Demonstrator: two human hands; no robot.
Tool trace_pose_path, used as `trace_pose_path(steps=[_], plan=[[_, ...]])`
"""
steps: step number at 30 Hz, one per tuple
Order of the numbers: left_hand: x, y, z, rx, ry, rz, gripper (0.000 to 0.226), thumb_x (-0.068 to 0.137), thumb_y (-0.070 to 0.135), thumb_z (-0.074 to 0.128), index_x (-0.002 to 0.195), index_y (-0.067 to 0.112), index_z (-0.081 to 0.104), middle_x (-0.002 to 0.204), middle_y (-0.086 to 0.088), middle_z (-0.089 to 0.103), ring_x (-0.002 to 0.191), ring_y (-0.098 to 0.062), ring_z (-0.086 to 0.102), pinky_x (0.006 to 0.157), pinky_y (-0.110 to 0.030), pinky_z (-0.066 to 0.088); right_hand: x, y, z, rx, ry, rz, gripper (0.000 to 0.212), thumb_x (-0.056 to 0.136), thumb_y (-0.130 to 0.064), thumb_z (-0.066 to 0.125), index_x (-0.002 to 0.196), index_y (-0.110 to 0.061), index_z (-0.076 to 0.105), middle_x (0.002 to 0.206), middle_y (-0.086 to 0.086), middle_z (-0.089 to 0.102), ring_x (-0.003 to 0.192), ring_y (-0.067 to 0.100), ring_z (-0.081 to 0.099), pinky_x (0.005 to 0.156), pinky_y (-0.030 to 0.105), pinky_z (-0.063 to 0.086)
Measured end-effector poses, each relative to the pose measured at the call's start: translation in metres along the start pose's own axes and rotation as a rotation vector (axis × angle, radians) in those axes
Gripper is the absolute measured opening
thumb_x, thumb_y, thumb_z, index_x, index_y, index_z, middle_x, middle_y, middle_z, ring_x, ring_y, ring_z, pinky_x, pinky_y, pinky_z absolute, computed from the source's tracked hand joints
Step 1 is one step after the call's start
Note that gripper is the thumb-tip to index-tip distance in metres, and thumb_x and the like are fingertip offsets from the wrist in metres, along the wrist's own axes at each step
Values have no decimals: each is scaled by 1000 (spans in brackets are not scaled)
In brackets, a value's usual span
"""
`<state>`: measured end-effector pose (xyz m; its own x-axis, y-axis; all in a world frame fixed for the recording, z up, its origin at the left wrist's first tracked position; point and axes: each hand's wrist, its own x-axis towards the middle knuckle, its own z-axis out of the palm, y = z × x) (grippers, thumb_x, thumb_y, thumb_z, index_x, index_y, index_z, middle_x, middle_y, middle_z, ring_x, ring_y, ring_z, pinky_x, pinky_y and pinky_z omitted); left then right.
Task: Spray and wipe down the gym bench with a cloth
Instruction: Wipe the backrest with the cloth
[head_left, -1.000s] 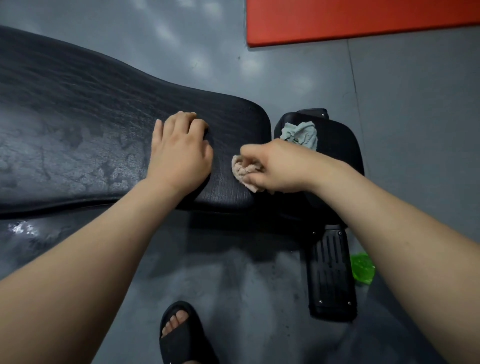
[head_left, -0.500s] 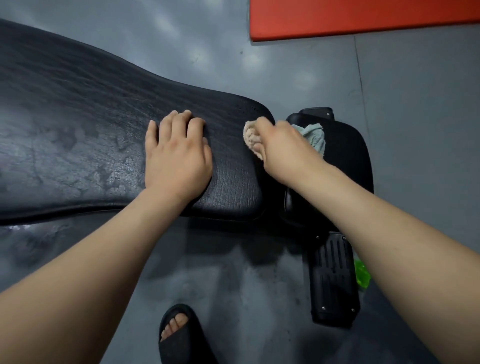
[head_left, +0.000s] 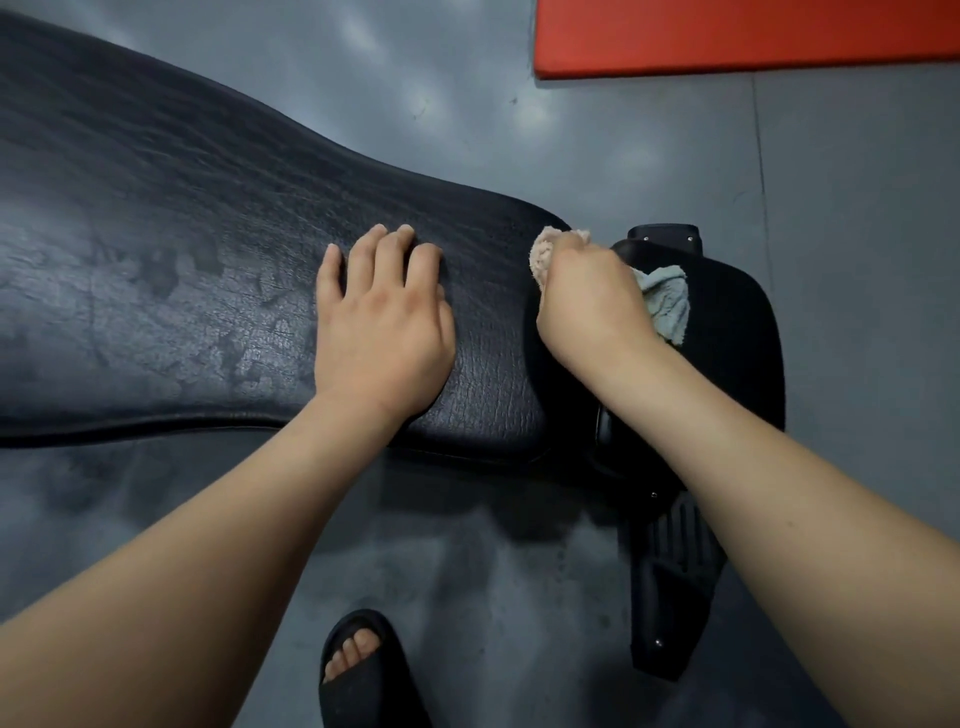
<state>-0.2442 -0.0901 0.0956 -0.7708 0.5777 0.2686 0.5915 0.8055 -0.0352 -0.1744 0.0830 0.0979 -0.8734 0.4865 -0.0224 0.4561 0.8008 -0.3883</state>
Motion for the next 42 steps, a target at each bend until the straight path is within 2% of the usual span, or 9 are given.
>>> trace_pose_path(steps=[5,10,15,20,26,32,36,39,42], plan=[[1,0,1,33,-9,-6,39,95,33,42,130,21,54,150,-2,47,146,-26,34,121,-54,21,32,8,8,88,-5,-7,44,90,-3,47,134,1,42,121,27,60,106,45,59,76,37,36],[1,1,1,43,-14,-8,39,95,33,41,129,21,55,150,-3,47,145,-26,34,120,-54,21,51,16,7,192,-54,-81,65,94,-6,45,156,-8,26,140,25,50,121,43,52,96,39,40],[1,2,0,51,-16,-9,38,95,33,41,129,22,55,150,-2,47,145,-27,34,120,-54,21,41,21,-2,141,-32,-229,52,91,-3,46,142,-9,53,139,18,58,124,39,56,103,36,41],[2,3,0,49,-10,-10,39,95,34,40,128,22,55,150,-2,47,145,-26,35,120,-53,22,37,15,1,88,-56,-246,57,93,0,42,149,-8,47,156,16,42,143,31,41,118,34,32],[1,4,1,58,-1,-10,39,94,33,40,128,21,56,150,-2,48,145,-26,36,119,-54,23,55,5,7,86,-50,-234,61,89,-5,43,149,-15,45,148,11,48,127,38,51,102,41,45],[1,4,1,64,-4,-7,39,94,34,40,127,21,56,150,-2,48,145,-26,36,119,-54,23,39,1,-2,-95,-85,-277,61,85,-4,46,145,-12,48,153,13,46,133,42,47,101,42,46],[2,3,0,58,-5,-10,41,93,34,39,127,21,57,150,-3,49,144,-26,37,119,-55,24,49,-3,3,3,-64,-309,59,88,-4,46,147,-12,47,149,9,49,131,35,50,102,40,46],[1,4,1,56,-6,-5,41,93,34,38,127,20,57,149,-4,49,144,-27,37,118,-55,24,47,-7,2,-2,-98,-323,63,86,-4,48,148,-11,45,157,11,41,140,35,43,108,38,43],[1,3,2,66,5,-2,39,94,33,40,126,19,57,149,-4,50,144,-28,38,118,-56,24,33,-15,4,-126,-227,-356,74,83,-4,50,155,-11,35,165,12,26,147,43,30,107,46,46]])
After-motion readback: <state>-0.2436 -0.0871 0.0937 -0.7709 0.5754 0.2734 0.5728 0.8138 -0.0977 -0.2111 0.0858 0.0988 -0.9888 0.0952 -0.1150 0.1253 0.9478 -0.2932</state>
